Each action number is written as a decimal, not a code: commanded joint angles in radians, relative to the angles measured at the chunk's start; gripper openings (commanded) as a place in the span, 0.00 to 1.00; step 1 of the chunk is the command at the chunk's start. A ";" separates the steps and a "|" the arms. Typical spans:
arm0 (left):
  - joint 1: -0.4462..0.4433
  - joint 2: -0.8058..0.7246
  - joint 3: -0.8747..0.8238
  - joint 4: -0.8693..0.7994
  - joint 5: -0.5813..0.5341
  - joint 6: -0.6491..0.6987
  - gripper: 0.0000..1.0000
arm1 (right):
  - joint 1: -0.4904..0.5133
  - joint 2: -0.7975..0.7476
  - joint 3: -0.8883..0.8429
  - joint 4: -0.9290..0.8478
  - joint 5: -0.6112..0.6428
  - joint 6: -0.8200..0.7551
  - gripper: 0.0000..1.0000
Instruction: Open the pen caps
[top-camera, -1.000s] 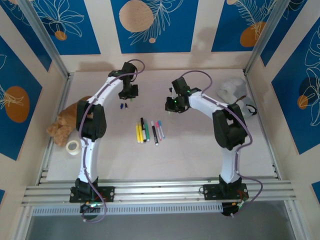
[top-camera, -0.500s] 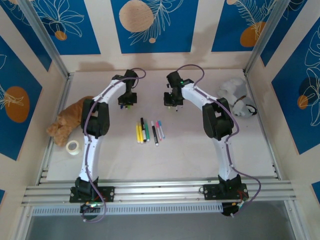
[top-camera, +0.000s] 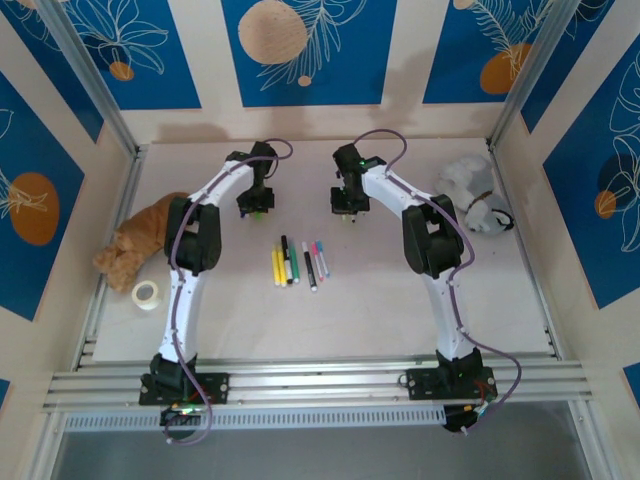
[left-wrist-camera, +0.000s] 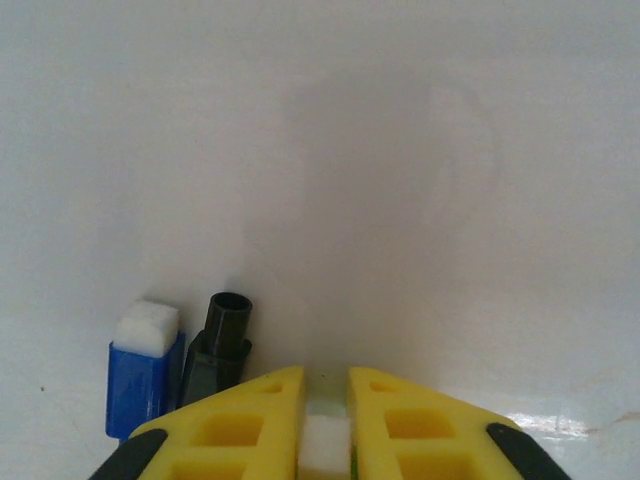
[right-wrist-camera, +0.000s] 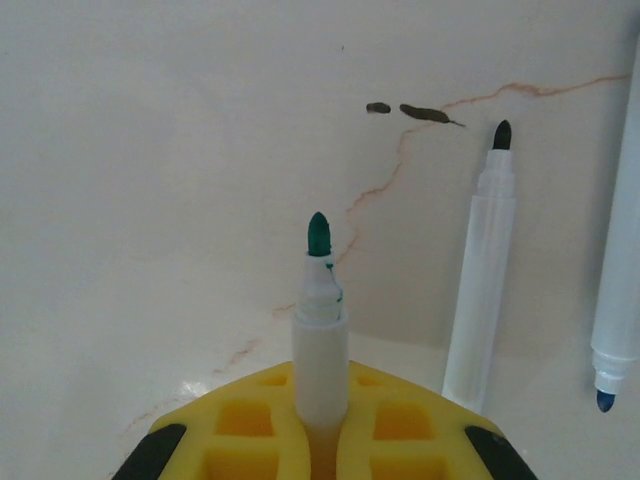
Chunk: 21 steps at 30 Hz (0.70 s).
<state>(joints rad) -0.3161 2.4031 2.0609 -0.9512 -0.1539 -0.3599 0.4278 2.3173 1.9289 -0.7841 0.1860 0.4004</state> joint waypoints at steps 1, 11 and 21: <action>0.007 0.017 0.028 0.004 -0.040 -0.010 0.22 | -0.006 0.033 0.038 -0.037 0.017 -0.015 0.12; 0.007 -0.112 -0.005 0.093 -0.082 -0.022 0.45 | -0.011 0.047 0.071 -0.079 0.050 -0.010 0.23; 0.004 -0.363 -0.184 0.216 -0.042 -0.009 0.63 | 0.022 -0.076 0.022 -0.062 0.108 0.006 0.25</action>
<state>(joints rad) -0.3161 2.1517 1.9495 -0.7963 -0.2226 -0.3824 0.4316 2.3428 1.9812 -0.8463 0.2760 0.3946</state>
